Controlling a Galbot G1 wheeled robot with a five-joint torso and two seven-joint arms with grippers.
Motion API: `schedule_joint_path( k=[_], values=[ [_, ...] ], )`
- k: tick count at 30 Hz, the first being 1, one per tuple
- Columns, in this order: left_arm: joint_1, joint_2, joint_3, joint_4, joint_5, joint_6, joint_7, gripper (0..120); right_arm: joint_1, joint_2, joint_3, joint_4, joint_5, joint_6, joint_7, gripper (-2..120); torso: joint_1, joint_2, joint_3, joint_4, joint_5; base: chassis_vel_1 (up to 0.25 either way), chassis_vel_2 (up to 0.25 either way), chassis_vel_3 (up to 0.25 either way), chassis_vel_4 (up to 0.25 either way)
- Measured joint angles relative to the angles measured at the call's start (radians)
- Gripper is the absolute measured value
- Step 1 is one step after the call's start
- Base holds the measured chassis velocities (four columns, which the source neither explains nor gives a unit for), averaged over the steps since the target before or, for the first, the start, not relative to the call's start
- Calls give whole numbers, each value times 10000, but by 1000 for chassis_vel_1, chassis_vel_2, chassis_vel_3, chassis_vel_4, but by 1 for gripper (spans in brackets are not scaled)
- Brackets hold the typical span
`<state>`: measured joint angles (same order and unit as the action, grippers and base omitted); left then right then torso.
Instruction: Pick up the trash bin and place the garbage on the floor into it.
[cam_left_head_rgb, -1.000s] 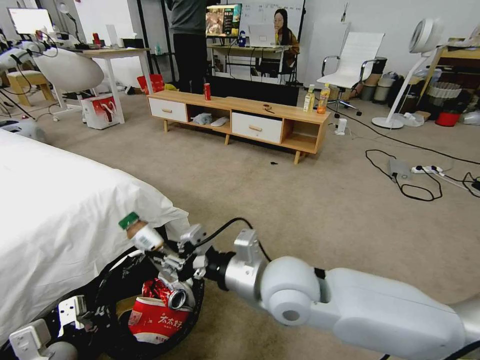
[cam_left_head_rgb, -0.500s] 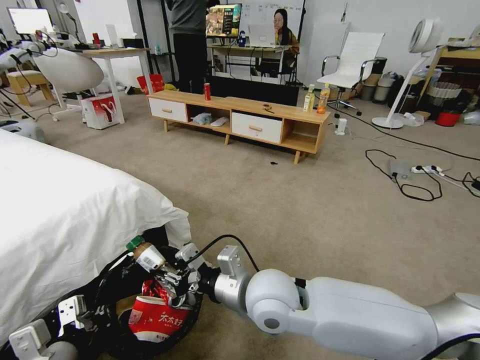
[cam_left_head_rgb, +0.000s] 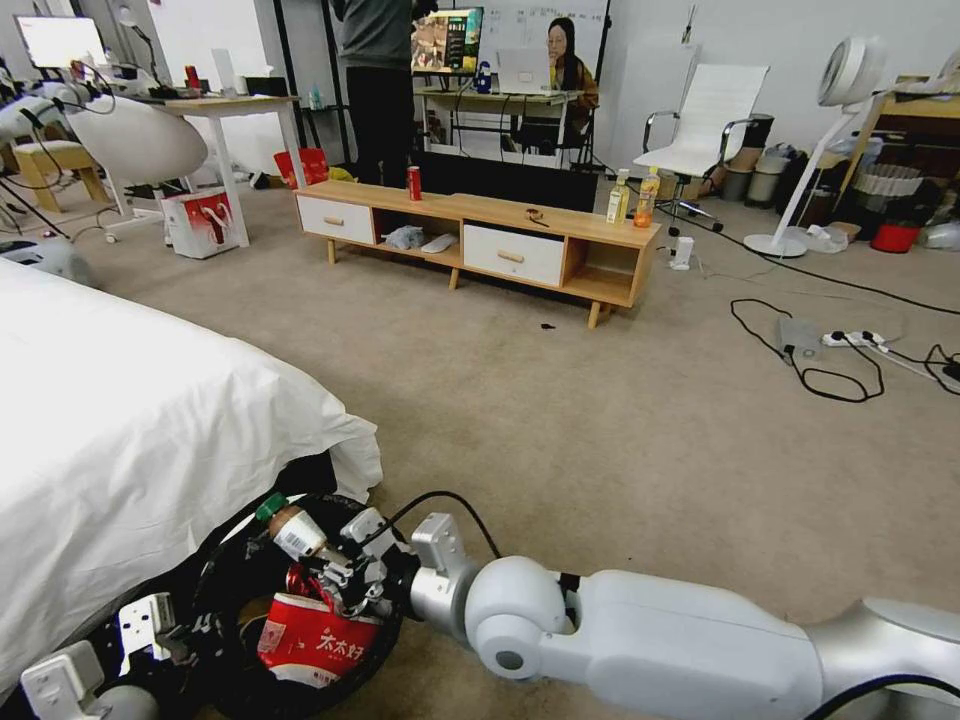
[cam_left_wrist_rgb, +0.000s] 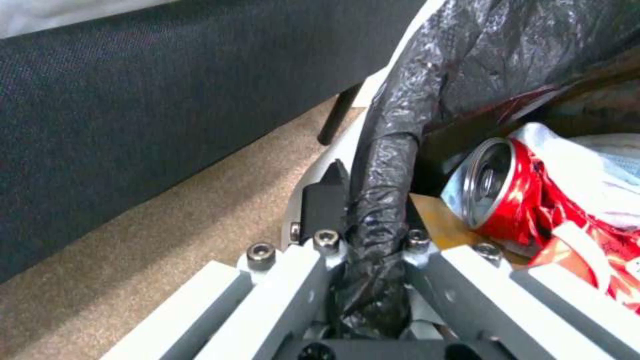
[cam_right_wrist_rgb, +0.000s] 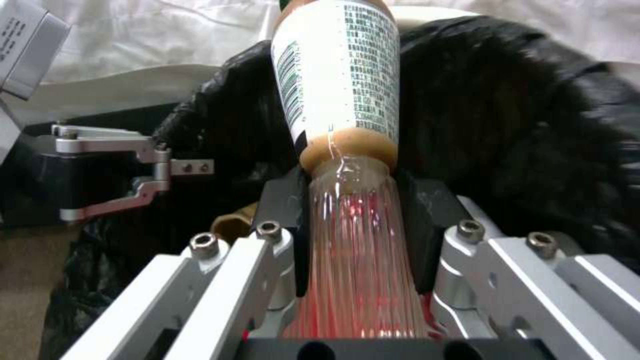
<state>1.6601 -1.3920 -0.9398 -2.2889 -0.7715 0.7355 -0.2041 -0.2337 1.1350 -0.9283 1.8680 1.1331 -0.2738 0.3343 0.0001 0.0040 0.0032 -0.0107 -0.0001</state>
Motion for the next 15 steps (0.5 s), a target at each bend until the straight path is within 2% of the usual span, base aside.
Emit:
schedule_joint_path(
  k=[6,15],
  values=[
    [-38,33,-14,56,-10,0,3,1,-70,241,-153,-142,-70,19,10,25,0,0,0,0,-1,0,0,0,0],
    [-105,67,-21,125,-22,0,4,1,-207,207,-279,-124,-162,20,97,25,0,0,0,-1,0,0,0,0,0]
  ],
)
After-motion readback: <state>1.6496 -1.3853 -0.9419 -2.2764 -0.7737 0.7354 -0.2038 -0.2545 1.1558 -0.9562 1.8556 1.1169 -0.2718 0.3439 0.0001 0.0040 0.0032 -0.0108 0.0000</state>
